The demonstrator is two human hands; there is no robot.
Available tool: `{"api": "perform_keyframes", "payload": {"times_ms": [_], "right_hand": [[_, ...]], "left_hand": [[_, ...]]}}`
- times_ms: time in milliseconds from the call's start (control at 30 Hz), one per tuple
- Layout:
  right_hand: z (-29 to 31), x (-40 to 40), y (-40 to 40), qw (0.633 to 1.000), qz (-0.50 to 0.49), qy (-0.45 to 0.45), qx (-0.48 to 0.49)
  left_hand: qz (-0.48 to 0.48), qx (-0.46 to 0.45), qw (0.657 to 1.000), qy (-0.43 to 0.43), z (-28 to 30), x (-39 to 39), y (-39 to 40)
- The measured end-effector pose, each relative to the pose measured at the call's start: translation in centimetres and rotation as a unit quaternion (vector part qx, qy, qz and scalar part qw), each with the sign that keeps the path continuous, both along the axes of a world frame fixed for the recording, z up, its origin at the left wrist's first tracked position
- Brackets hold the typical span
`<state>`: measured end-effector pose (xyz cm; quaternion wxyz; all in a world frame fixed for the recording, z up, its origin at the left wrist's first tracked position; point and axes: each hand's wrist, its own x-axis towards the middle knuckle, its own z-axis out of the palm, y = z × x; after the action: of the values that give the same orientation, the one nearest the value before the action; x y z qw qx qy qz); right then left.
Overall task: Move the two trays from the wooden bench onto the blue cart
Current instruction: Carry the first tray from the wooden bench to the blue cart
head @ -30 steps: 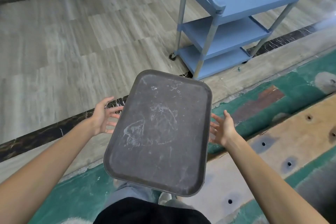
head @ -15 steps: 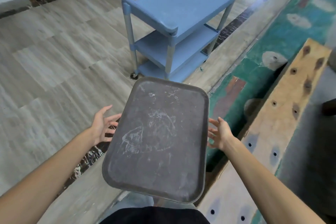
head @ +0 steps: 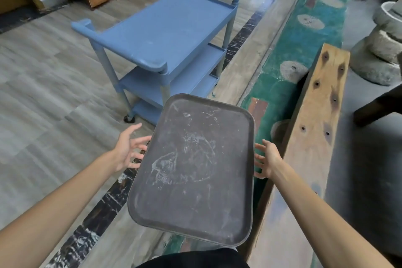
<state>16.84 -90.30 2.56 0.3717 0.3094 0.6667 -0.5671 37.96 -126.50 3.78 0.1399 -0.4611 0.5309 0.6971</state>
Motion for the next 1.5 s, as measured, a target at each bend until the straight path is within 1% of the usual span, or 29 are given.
{"api": "perform_keyframes", "payload": {"times_ms": [133,267,433,800,1033,1300,1500], "right_hand": [[-0.3,-8.5,-0.3,1.0,0.008,-0.009,-0.023],[0.9,-16.4,-1.3,1.0,0.015,0.01,-0.023],[3.1,-24.8,-2.5,0.999,0.035,0.027,-0.022],[5.1,-36.8,-8.2,0.995,0.071,0.042,-0.051],[6.0,-44.9,-15.3,0.989,0.116,0.063,-0.06],[8.1,-54.4,-26.6,0.976,0.195,0.075,-0.059],[8.4,-58.0,-35.8,0.964,0.243,0.083,-0.065]], "left_hand": [[0.01,-0.006,1.0,0.005,-0.4,-7.9,-0.6],[0.017,-0.007,1.0,0.011,0.1,-15.5,-0.4],[0.042,0.007,0.998,0.035,1.2,-22.1,-0.6],[0.04,-0.03,0.998,0.041,4.3,-32.8,-6.0],[0.081,-0.041,0.994,0.057,5.3,-38.4,-11.6],[0.161,-0.059,0.982,0.083,6.1,-43.6,-18.9],[0.249,-0.08,0.961,0.092,6.7,-44.6,-23.8]]}}
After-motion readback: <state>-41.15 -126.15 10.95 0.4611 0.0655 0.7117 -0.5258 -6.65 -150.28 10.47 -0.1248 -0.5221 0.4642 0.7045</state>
